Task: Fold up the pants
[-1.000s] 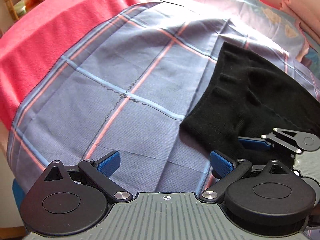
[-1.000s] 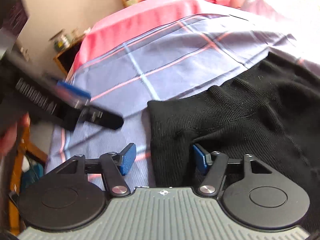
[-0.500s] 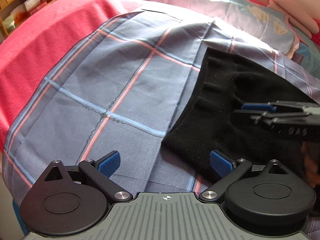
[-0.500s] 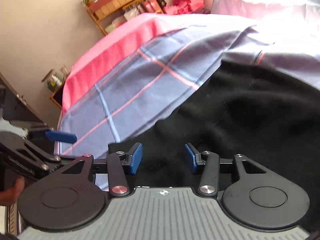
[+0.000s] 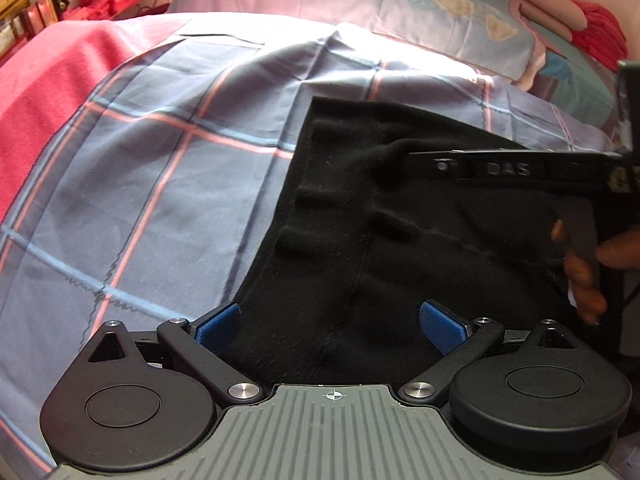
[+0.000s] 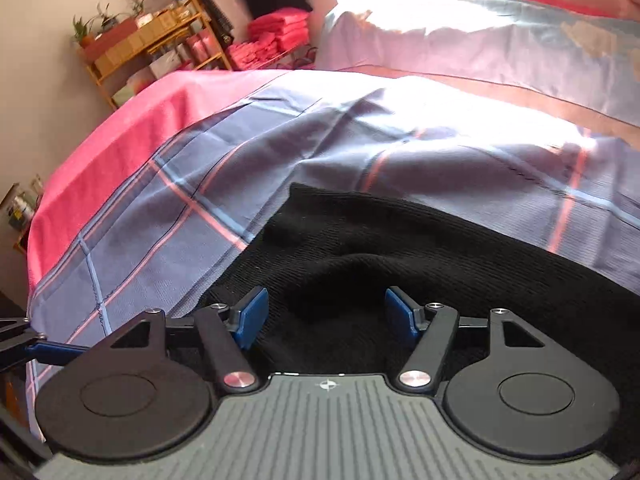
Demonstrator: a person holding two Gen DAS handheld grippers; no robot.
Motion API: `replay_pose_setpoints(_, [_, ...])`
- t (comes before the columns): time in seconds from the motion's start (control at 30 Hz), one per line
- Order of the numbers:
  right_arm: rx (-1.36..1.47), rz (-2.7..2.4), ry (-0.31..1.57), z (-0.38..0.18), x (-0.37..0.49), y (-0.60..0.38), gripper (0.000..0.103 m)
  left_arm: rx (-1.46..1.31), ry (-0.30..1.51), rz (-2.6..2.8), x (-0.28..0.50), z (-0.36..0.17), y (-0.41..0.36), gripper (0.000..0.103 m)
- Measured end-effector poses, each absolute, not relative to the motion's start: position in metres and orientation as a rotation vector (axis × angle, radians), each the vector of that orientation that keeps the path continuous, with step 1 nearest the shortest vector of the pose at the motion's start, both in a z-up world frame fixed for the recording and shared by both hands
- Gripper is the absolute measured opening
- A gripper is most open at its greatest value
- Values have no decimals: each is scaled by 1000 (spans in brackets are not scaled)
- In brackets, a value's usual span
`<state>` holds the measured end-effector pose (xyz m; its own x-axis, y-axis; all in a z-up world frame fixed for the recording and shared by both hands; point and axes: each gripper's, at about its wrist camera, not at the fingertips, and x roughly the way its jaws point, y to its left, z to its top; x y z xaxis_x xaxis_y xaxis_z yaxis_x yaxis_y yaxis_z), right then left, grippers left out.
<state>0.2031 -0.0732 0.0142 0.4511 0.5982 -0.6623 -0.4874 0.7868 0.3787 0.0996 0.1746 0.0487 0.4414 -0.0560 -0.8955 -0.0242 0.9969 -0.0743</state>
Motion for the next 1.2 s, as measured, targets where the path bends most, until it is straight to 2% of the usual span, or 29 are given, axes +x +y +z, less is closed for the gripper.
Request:
replay_pose_setpoints(0.07, [163, 547, 895, 2, 208, -101, 82, -61, 1112, -50, 118, 45, 162, 103])
replay_pose_setpoints(0.1, [154, 500, 949, -11, 216, -110, 81, -47, 1111, -62, 128, 41, 154, 103])
replay_pose_setpoints(0.13, [177, 531, 918, -13, 216, -122, 71, -33, 1118, -72, 139, 35, 145, 103])
replay_pose_setpoints(0.17, [214, 537, 925, -9, 217, -132, 70, -22, 1140, -85, 151, 28, 137, 103])
replay_pose_setpoints(0.3, [263, 334, 849, 20, 203, -196, 76, 1, 1264, -50, 188, -1, 120, 103])
replay_pose_setpoints(0.4, [343, 177, 767, 33, 178, -269, 76, 5, 1228, -72, 194, 10, 115, 103])
replay_pose_setpoints(0.47, [369, 42, 743, 28, 163, -314, 76, -32, 1191, -97, 198, 19, 112, 103])
replay_pose_setpoints(0.6, [410, -123, 830, -10, 157, -386, 75, -58, 1169, -122, 223, 17, 90, 103])
replay_pose_setpoints(0.63, [482, -130, 815, -16, 151, -406, 55, -56, 1187, -129, 230, 10, 85, 103])
replay_pose_setpoints(0.67, [569, -139, 783, -17, 143, -426, 41, -55, 1209, -120, 234, 2, 82, 103])
replay_pose_setpoints(0.7, [597, -185, 761, -15, 136, -440, 43, -51, 1241, -94, 238, -8, 81, 103])
replay_pose_setpoints(0.73, [576, -261, 729, -8, 129, -452, 57, -44, 1251, -89, 240, -15, 81, 103])
replay_pose_setpoints(0.77, [547, -310, 684, -2, 123, -461, 77, -31, 1236, -105, 238, -16, 78, 103])
replay_pose_setpoints(0.8, [536, -302, 655, 1, 119, -470, 81, -12, 1233, -102, 237, -17, 75, 103])
replay_pose_setpoints(0.9, [442, -417, 687, 0, 124, -487, 73, 52, 1229, -89, 234, -22, 64, 103])
replay_pose_setpoints(0.93, [410, -539, 675, -1, 121, -496, 76, 63, 1226, -82, 233, -23, 61, 103])
replay_pose_setpoints(0.97, [426, -684, 674, -4, 117, -508, 86, 66, 1222, -76, 233, -24, 59, 103])
replay_pose_setpoints(1.0, [492, -785, 676, -10, 111, -521, 92, 63, 1219, -72, 233, -25, 59, 103])
replay_pose_setpoints(1.03, [587, -802, 679, -19, 104, -537, 92, 59, 1215, -69, 233, -26, 57, 103])
replay_pose_setpoints(1.1, [622, -766, 642, -27, 102, -548, 90, 60, 1207, -63, 232, -30, 52, 103])
replay_pose_setpoints(1.13, [603, -716, 651, -29, 107, -549, 80, 63, 1203, -59, 231, -31, 50, 103])
replay_pose_setpoints(1.17, [610, -673, 670, -31, 112, -551, 63, 65, 1200, -54, 232, -32, 49, 103])
replay_pose_setpoints(1.2, [575, -674, 674, -30, 114, -549, 57, 65, 1197, -49, 232, -32, 47, 103])
